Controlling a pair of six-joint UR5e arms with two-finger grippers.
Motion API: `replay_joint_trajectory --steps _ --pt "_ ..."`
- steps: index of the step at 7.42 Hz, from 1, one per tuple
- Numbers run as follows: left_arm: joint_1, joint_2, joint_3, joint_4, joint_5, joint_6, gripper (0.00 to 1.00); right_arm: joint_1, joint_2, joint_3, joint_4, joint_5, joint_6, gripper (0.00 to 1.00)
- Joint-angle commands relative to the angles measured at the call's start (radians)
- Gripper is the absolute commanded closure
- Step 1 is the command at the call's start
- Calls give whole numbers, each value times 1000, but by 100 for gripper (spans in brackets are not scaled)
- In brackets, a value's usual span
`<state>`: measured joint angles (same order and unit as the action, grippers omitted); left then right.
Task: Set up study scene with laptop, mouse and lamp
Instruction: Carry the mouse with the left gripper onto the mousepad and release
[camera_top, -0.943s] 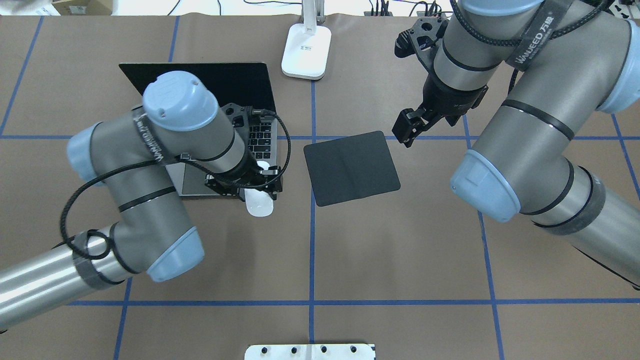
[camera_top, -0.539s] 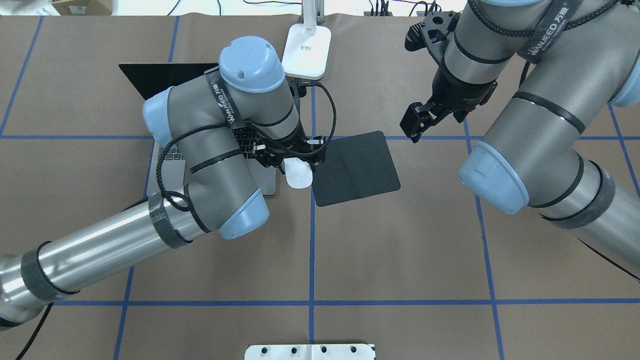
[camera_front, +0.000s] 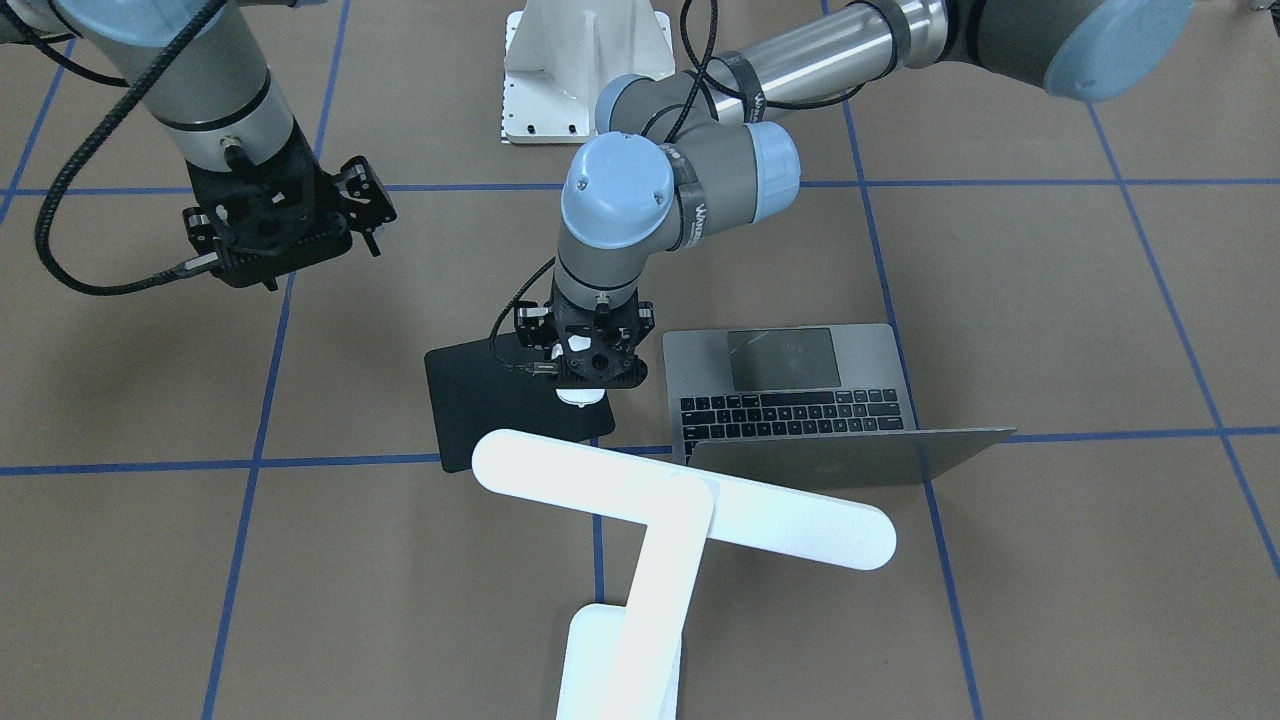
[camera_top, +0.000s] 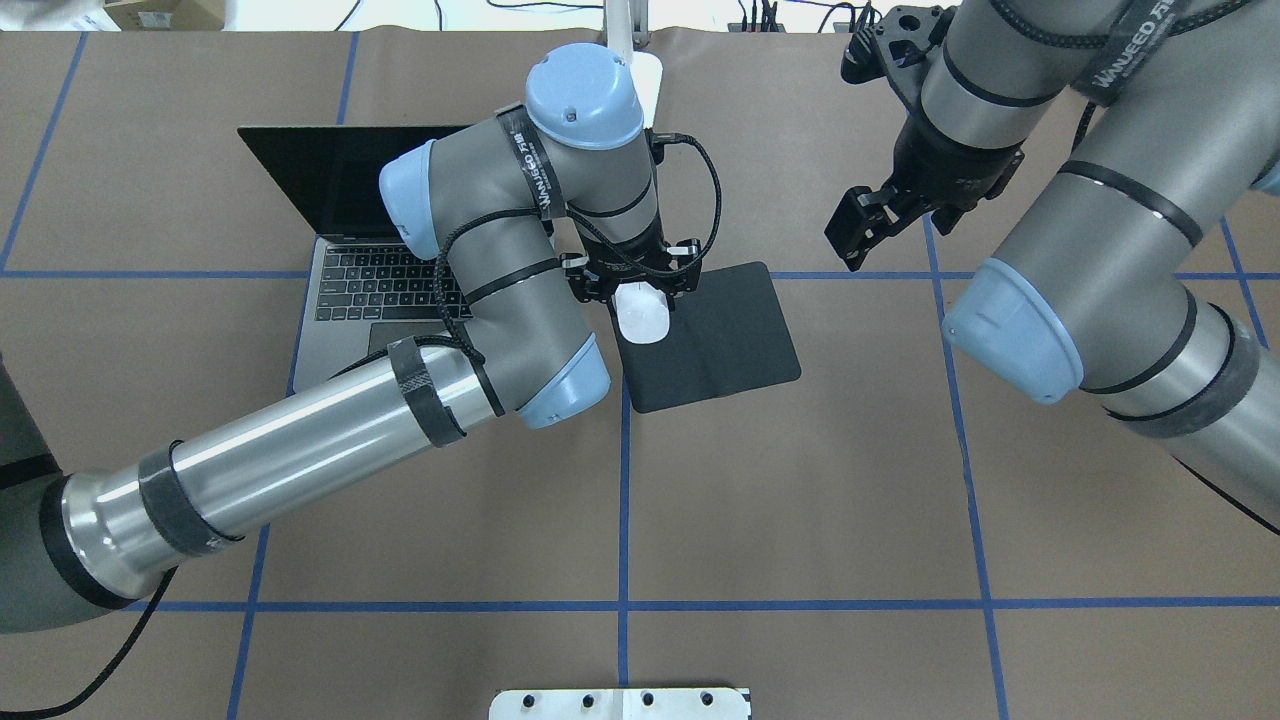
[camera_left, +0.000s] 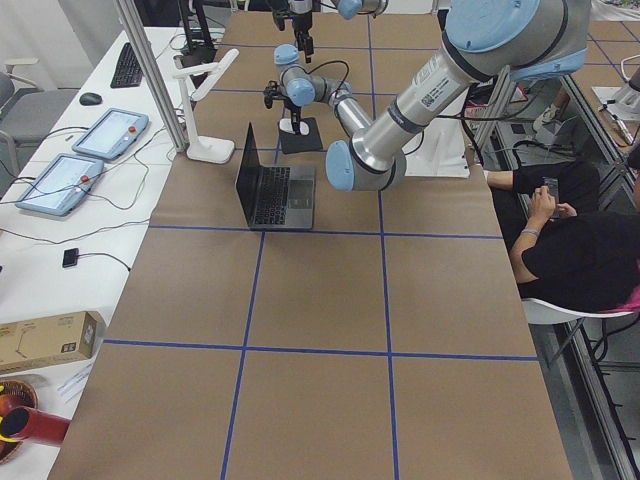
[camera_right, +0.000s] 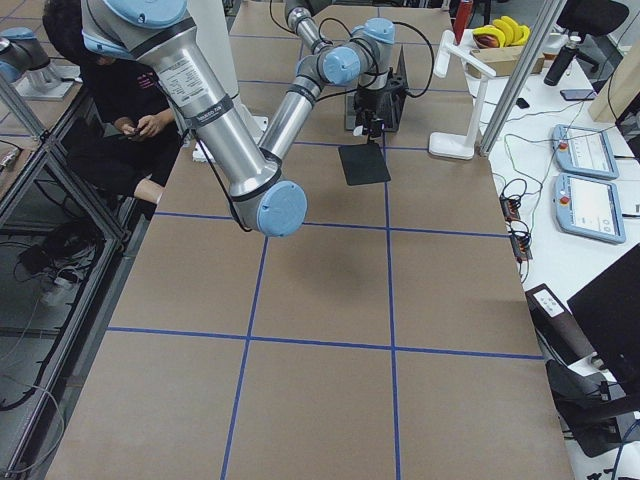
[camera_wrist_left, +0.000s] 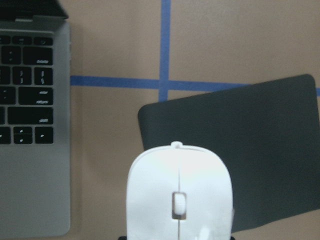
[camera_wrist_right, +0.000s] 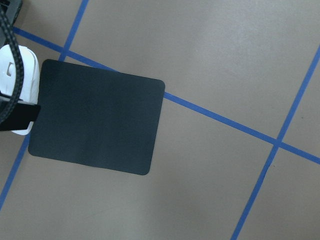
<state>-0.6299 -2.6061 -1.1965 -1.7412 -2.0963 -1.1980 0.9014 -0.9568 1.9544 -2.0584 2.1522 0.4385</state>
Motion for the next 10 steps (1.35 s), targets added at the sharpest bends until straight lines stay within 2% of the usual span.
replay_joint_trajectory --steps 1,3,4,6,8,9,10 --pt "-1 -52 124 -84 12 -3 38 65 -39 -2 0 38 -76 0" --pt "1 -51 133 -90 18 -3 36 76 -45 -2 -2 50 -75 0" --pt "1 -51 135 -89 18 -2 32 100 -46 -9 0 104 -75 0" --pt "6 -51 130 -89 16 15 11 151 -46 -46 3 207 -102 0" --pt "4 -48 109 -81 10 23 4 186 -62 -78 48 183 -168 0" --pt "-4 -29 53 -52 6 76 2 239 -100 -78 72 163 -181 0" --pt "-25 51 -88 57 1 153 1 276 -132 -78 86 159 -239 0"
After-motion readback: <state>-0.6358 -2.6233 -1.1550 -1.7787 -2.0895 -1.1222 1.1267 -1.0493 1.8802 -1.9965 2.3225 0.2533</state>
